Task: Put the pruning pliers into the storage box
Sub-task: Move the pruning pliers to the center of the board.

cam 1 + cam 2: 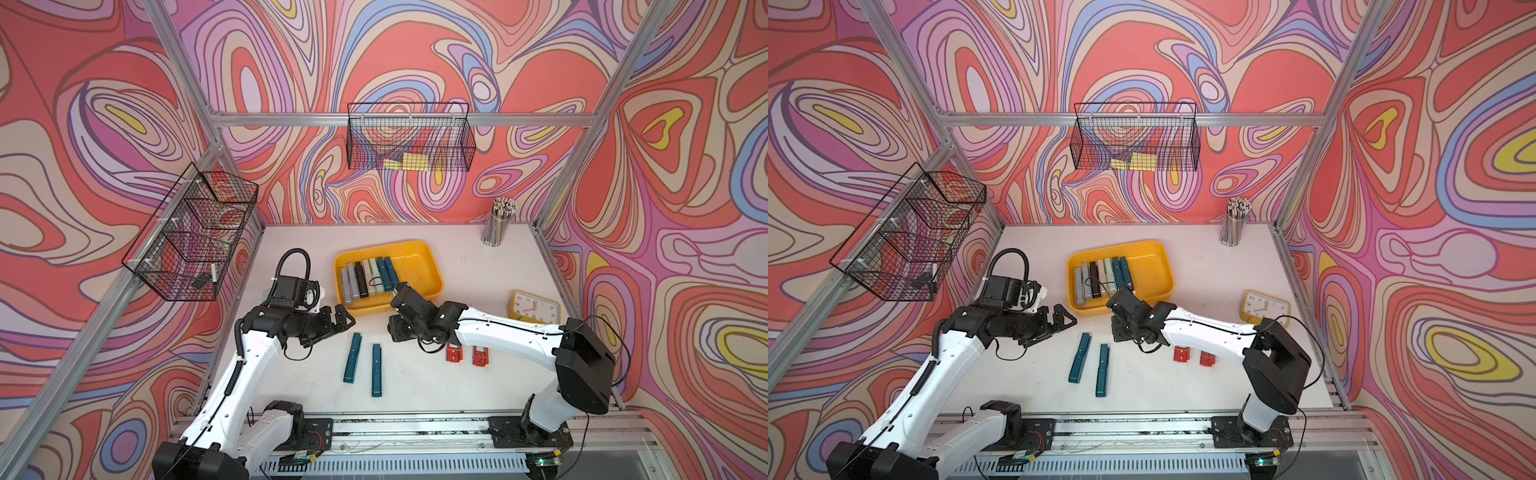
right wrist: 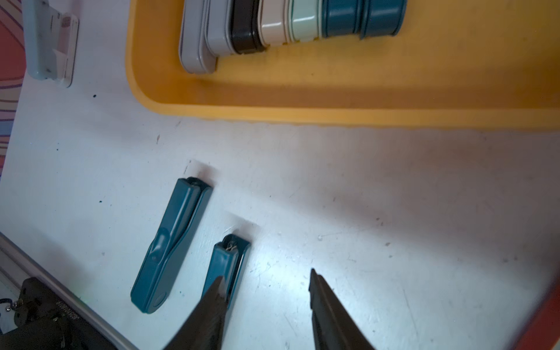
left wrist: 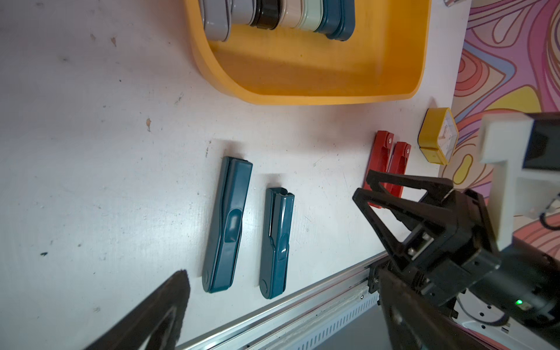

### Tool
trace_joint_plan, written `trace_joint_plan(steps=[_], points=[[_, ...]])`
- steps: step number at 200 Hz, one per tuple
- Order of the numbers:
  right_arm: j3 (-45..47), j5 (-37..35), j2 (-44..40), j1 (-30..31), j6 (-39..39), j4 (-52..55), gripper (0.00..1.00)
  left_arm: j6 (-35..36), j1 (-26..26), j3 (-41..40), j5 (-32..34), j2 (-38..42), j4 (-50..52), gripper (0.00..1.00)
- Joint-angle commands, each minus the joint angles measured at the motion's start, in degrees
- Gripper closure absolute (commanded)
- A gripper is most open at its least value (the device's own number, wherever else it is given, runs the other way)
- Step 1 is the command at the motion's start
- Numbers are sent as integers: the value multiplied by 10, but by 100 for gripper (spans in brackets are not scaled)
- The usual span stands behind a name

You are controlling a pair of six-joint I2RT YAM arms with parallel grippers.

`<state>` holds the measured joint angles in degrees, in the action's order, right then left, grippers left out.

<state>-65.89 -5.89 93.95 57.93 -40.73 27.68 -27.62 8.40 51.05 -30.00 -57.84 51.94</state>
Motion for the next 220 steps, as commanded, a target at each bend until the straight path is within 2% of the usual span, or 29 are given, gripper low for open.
trace_joint_plan(steps=[1,18,48,79,121,173,182,196,220], points=[[17,-46,-11,50,-78,-2,50,9,8,-4,9,13,75,1],[28,-63,-8,91,-117,-7,50,-9,8,-9,27,33,93,1],[11,-86,21,160,-172,-2,47,-46,8,-50,-19,77,87,1],[-6,-95,48,197,-214,11,46,-31,8,-39,13,94,126,1],[6,-111,52,209,-245,16,44,-15,8,-29,34,111,170,1],[-9,-105,96,207,-232,10,44,-17,9,-42,37,134,173,1],[-10,-102,99,205,-231,10,47,-17,9,-39,45,138,178,1],[-10,-101,101,201,-230,10,59,-13,8,-29,63,144,193,1],[-9,-99,105,195,-227,5,59,-9,8,-18,73,149,202,1]])
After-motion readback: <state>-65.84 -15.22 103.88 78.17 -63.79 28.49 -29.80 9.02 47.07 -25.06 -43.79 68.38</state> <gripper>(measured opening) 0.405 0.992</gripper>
